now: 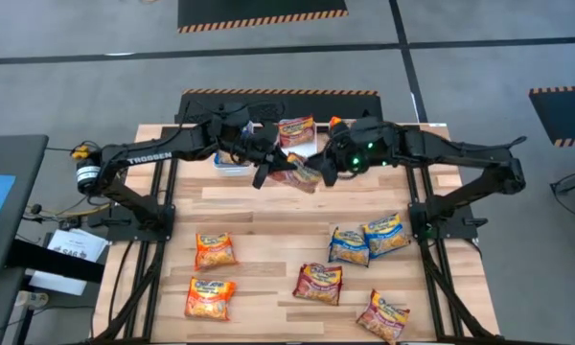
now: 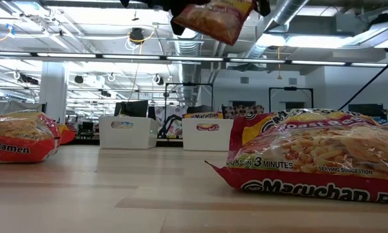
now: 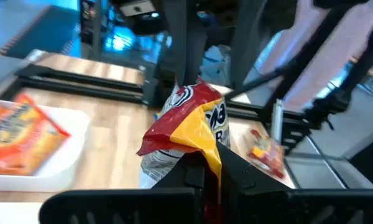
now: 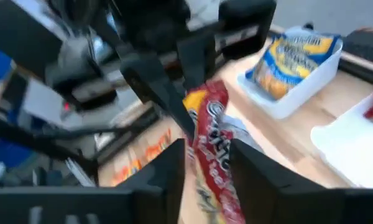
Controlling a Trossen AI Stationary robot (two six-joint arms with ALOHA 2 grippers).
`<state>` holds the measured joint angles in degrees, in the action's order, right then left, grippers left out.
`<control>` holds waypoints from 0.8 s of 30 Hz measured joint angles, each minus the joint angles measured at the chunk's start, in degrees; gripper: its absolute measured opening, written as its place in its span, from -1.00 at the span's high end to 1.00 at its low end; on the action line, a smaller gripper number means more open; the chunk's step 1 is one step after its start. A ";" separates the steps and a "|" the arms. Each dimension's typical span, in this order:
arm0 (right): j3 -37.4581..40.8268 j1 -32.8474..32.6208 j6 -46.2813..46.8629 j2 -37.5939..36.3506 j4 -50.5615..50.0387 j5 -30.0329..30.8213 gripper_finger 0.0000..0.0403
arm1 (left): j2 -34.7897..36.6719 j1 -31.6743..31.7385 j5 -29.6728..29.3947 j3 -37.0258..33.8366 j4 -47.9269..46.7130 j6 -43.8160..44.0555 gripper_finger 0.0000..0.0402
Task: Sort Maruchan noodles
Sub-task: Put the red noodle pack into the middle white bin
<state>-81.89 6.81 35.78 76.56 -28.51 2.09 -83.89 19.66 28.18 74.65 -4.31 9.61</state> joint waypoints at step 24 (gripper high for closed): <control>0.04 19.73 -14.00 -10.30 8.16 -0.68 0.01 | -0.53 17.22 -9.99 -7.46 27.91 3.69 1.00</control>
<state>-81.84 26.54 21.78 66.26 -20.36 1.41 -84.42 36.87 18.20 67.19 23.60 13.30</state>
